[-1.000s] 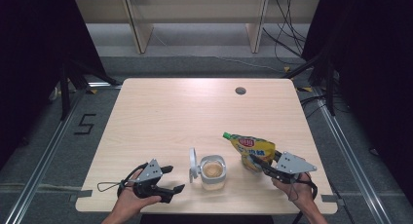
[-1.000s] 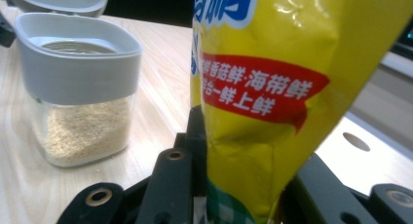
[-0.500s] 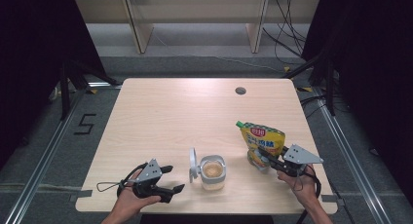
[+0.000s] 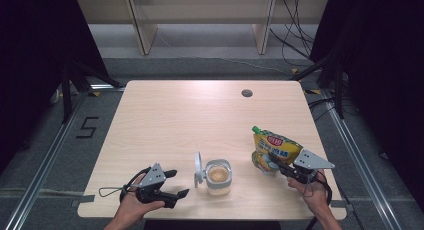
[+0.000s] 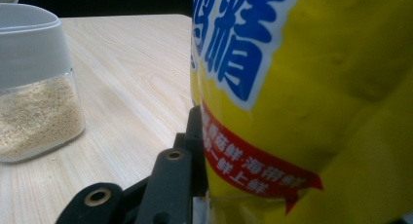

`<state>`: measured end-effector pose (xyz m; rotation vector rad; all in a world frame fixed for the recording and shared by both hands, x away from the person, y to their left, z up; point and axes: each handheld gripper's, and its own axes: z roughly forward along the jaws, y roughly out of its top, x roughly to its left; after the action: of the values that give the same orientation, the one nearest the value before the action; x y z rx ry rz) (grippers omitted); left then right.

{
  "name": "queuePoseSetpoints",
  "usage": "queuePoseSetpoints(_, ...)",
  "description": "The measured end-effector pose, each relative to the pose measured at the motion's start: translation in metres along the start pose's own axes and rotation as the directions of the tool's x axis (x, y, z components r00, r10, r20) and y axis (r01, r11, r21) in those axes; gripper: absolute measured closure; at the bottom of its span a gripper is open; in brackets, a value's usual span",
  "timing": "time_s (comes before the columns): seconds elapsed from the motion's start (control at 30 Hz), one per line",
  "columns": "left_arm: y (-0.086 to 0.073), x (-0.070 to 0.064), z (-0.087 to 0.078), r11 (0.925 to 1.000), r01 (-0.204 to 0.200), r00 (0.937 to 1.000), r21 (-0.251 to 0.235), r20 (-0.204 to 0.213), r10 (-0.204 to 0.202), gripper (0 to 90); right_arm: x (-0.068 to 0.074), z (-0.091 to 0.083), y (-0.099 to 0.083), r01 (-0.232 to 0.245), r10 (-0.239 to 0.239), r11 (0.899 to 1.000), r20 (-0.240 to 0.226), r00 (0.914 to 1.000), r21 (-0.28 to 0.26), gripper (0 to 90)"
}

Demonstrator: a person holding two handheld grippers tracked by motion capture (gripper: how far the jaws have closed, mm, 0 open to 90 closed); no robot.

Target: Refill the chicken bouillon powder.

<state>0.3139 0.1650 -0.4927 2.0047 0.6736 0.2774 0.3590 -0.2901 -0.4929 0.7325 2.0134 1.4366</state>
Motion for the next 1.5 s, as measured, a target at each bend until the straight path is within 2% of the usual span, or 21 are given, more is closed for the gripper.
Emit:
queuePoseSetpoints(0.03,0.0,-0.001,0.0,0.9997,0.025,0.9997,0.001,0.0,-0.025,21.9,-0.001,-0.001,0.0,0.008,-0.008,1.0,-0.005,1.0,0.006,73.0)
queuePoseSetpoints(0.17,0.0,0.0,0.0,1.0,0.003,1.0,0.0,-0.002,-0.003,21.9,0.001,-0.004,0.002,-0.025,0.025,1.0,0.004,0.9997,0.001,68.0)
queuePoseSetpoints(0.2,0.0,0.0,0.0,1.0,0.001,1.0,0.005,-0.005,-0.001,22.0,0.004,-0.007,0.003,-0.073,0.073,0.997,0.007,0.9973,0.019,65.8)
queuePoseSetpoints(0.3,0.0,-0.001,0.0,0.9997,0.024,0.9997,0.0,-0.003,-0.024,21.9,0.006,-0.012,0.006,-0.112,0.113,0.994,0.044,0.9927,-0.012,54.4)
queuePoseSetpoints(0.4,0.0,0.001,0.0,1.0,0.001,0.9999,-0.002,-0.01,-0.001,21.9,0.014,-0.021,0.008,-0.163,0.163,0.987,0.081,0.9833,-0.004,44.4)
queuePoseSetpoints(0.43,0.0,0.001,0.0,1.0,0.002,1.0,-0.003,-0.005,-0.002,21.9,0.013,-0.022,0.007,-0.128,0.129,0.992,0.104,0.9861,-0.017,41.1)
queuePoseSetpoints(0.47,0.0,0.001,0.0,1.0,0.002,1.0,-0.003,-0.005,-0.002,22.0,0.016,-0.026,0.008,-0.168,0.165,0.985,0.107,0.9805,0.024,38.4)
queuePoseSetpoints(0.7,0.0,0.001,0.0,0.9997,0.023,0.9997,-0.002,-0.005,-0.023,21.9,0.024,-0.035,0.009,-0.169,0.161,0.984,0.133,0.978,0.055,31.4)
queuePoseSetpoints(0.8,0.0,0.002,-0.001,0.9999,0.015,0.9998,-0.005,-0.009,-0.015,22.0,0.032,-0.037,0.009,-0.212,0.197,0.974,0.161,0.967,0.077,30.1)
queuePoseSetpoints(0.83,0.0,0.003,-0.001,0.9999,0.01,0.9999,-0.008,-0.008,-0.01,21.9,0.03,-0.037,0.009,-0.18,0.166,0.981,0.158,0.9734,0.078,29.0)
queuePoseSetpoints(1.0,-0.001,0.003,-0.003,0.9997,0.02,0.9996,-0.012,-0.021,-0.02,22.0,0.034,-0.038,0.005,-0.206,0.19,0.972,0.143,0.9713,0.111,27.1)
queuePoseSetpoints(1.03,-0.002,0.003,-0.003,0.9991,0.04,0.999,-0.01,-0.017,-0.04,21.9,0.037,-0.039,0.005,-0.246,0.23,0.963,0.145,0.9625,0.109,27.0)
queuePoseSetpoints(1.07,-0.001,0.004,-0.004,0.9997,0.02,0.9996,-0.012,-0.02,-0.021,22.0,0.034,-0.04,0.005,-0.216,0.2,0.97,0.143,0.9693,0.109,26.7)
queuePoseSetpoints(1.17,-0.002,0.003,-0.004,0.9997,0.023,0.9994,-0.009,-0.027,-0.023,21.9,0.034,-0.043,0.004,-0.217,0.202,0.972,0.151,0.9677,0.094,26.3)
queuePoseSetpoints(1.2,-0.002,0.004,-0.004,0.9999,0.012,0.9995,-0.005,-0.03,-0.012,21.9,0.037,-0.046,0.004,-0.251,0.233,0.962,0.161,0.9591,0.105,25.2)
queuePoseSetpoints(1.27,-0.002,0.004,-0.004,1.0,0.002,0.9994,0.008,-0.035,-0.002,21.9,0.035,-0.047,0.003,-0.241,0.223,0.965,0.159,0.9617,0.106,24.5)
queuePoseSetpoints(1.3,-0.001,0.004,-0.004,1.0,0.002,0.9994,0.006,-0.035,-0.002,21.9,0.039,-0.048,0.003,-0.271,0.249,0.956,0.172,0.953,0.114,23.7)
queuePoseSetpoints(1.33,-0.002,0.001,-0.003,0.9993,0.038,0.9988,-0.009,-0.03,-0.038,22.0,0.037,-0.048,0.002,-0.243,0.223,0.963,0.169,0.9602,0.114,23.0)
queuePoseSetpoints(1.4,-0.001,0.003,-0.004,1.0,0.007,0.9996,-0.003,-0.028,-0.007,22.0,0.038,-0.05,0.002,-0.238,0.215,0.964,0.175,0.9608,0.12,22.8)
queuePoseSetpoints(1.43,-0.001,0.002,-0.003,0.9995,0.031,0.9993,-0.005,-0.02,-0.031,21.9,0.042,-0.051,0.003,-0.271,0.246,0.955,0.19,0.9504,0.12,22.8)
queuePoseSetpoints(1.5,-0.001,0.003,-0.004,0.9997,0.019,0.9994,-0.013,-0.027,-0.019,22.0,0.04,-0.052,0.001,-0.23,0.205,0.965,0.182,0.9615,0.125,22.2)
